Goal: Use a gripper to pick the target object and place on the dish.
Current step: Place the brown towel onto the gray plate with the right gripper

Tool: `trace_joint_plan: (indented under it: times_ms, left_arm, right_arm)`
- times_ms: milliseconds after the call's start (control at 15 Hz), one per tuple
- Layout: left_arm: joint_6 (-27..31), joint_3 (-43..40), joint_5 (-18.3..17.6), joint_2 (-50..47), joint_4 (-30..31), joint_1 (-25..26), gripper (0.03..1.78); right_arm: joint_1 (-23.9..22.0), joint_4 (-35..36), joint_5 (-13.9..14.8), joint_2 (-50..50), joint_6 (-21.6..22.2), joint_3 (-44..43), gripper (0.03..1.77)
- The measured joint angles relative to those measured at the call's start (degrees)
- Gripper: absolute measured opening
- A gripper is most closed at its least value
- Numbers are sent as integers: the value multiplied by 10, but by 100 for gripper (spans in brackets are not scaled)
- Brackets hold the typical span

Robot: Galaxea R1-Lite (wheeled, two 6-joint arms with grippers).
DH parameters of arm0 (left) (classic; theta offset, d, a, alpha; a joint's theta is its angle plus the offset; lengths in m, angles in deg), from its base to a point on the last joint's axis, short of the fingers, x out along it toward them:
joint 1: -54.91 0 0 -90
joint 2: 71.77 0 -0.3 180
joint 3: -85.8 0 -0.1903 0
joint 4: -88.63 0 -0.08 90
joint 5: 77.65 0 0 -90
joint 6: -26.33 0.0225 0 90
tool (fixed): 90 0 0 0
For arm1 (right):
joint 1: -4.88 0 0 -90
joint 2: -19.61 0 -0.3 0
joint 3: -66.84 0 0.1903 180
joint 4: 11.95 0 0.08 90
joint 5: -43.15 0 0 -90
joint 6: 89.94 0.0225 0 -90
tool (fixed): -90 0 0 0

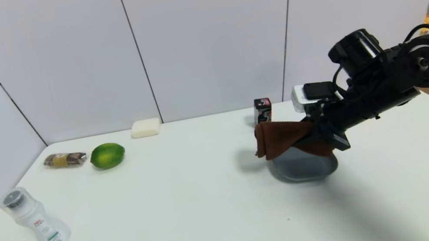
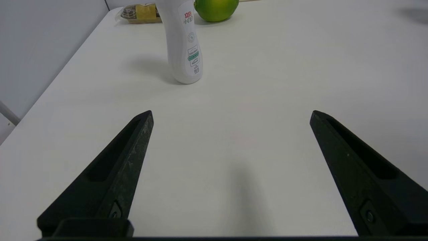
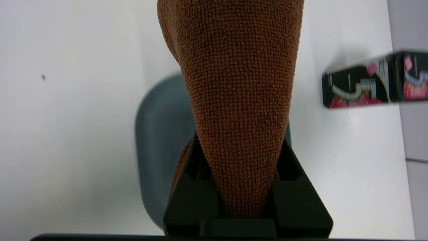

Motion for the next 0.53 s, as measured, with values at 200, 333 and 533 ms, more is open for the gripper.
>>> trace_joint_plan:
  times_ms: [200, 333, 533]
  left_arm:
    - [0, 0, 0, 0, 0, 0, 169]
    - [0, 0, 0, 0, 0, 0, 169]
    - [0, 0, 0, 0, 0, 0, 169]
  right_arm:
    - [-24, -5, -13, 12, -20, -1, 35]
    - [-36, -6, -20, 22, -34, 0, 35]
    - [-44, -8, -21, 33, -35, 3, 35]
